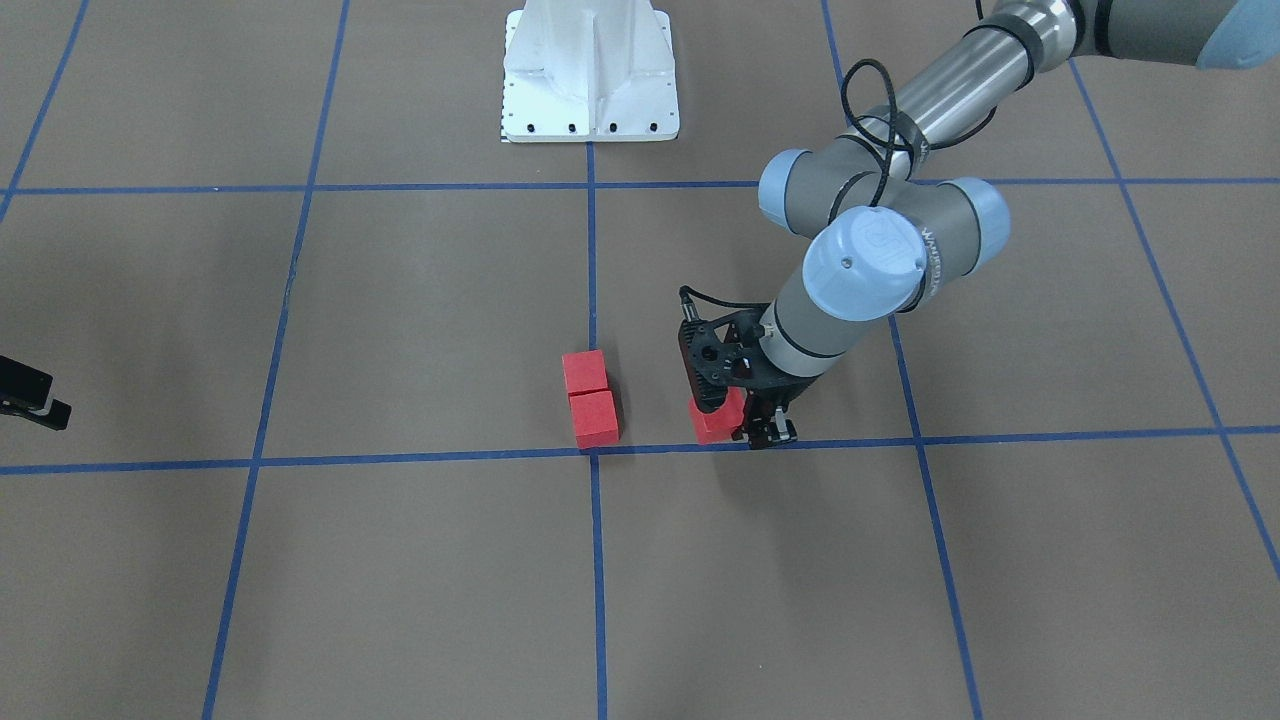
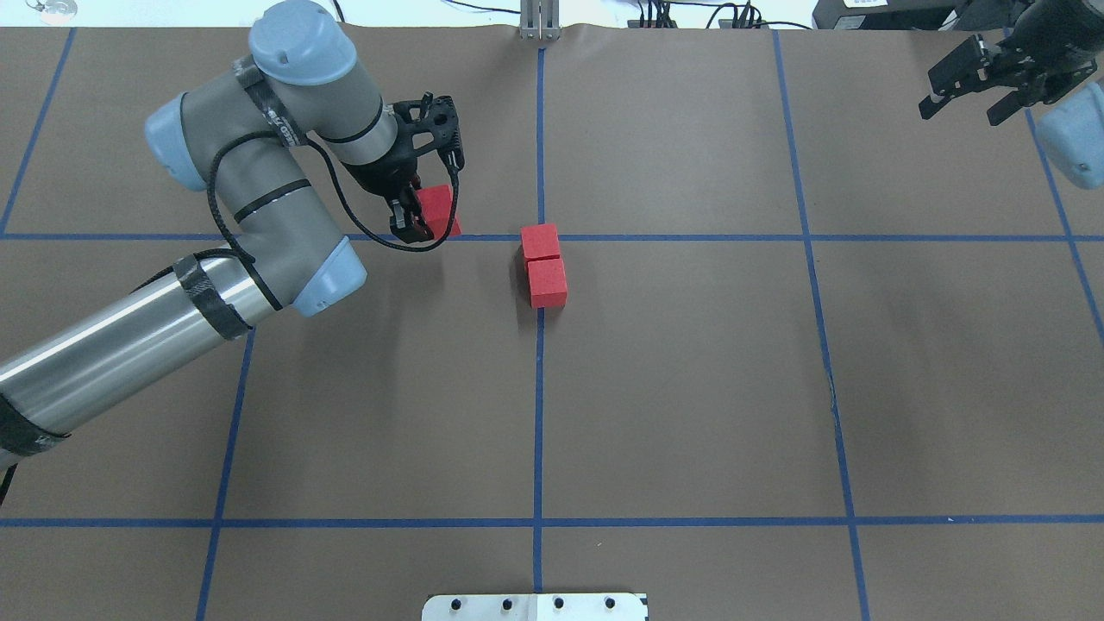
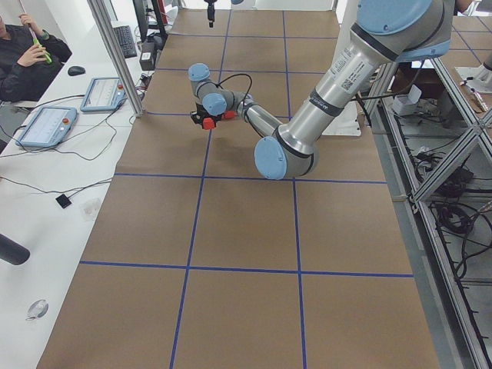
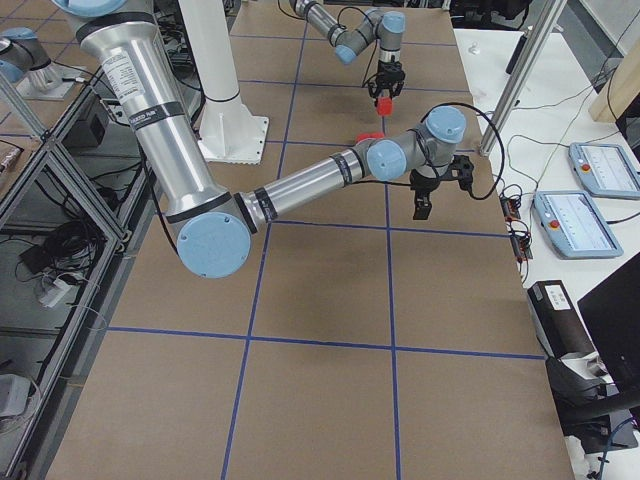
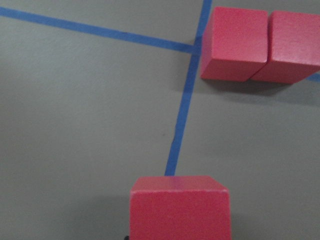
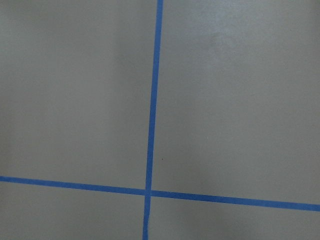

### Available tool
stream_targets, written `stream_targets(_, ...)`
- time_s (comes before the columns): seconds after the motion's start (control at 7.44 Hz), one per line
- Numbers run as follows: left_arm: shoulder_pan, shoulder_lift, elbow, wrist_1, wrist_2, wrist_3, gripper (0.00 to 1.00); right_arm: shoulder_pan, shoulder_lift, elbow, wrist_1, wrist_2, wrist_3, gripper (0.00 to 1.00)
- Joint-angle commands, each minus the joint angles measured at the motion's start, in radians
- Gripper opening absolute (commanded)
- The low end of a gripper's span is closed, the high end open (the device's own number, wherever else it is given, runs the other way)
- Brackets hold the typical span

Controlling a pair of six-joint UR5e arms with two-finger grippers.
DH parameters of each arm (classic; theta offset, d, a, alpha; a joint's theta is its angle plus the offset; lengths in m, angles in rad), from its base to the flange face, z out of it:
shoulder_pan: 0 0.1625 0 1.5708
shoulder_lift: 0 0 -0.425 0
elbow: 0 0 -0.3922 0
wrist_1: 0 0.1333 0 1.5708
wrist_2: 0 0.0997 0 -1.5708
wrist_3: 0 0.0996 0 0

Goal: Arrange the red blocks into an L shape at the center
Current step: 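Lower the cube beside the first cube, on the side toward the left arm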

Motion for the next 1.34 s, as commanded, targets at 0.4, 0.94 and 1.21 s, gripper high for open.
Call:
stream_targets(0.4, 0.063, -0.052, 0.144, -0.213, 0.039, -0.111, 0.0, 0.002, -0.002, -0.007, 0.0, -0.001, -0.005, 0.99)
stream_targets(0.94, 0.095, -0.066, 0.145, -0.213, 0.074, -0.177, 0.0, 0.001, 0.005, -0.005, 0.0, -0.004, -0.002, 0.99)
stream_targets(1.21, 0.097, -0.066, 0.153, -0.213, 0.076, -0.171, 0.0, 0.001, 0.006, -0.007, 0.0, -0.003, -0.002, 0.99)
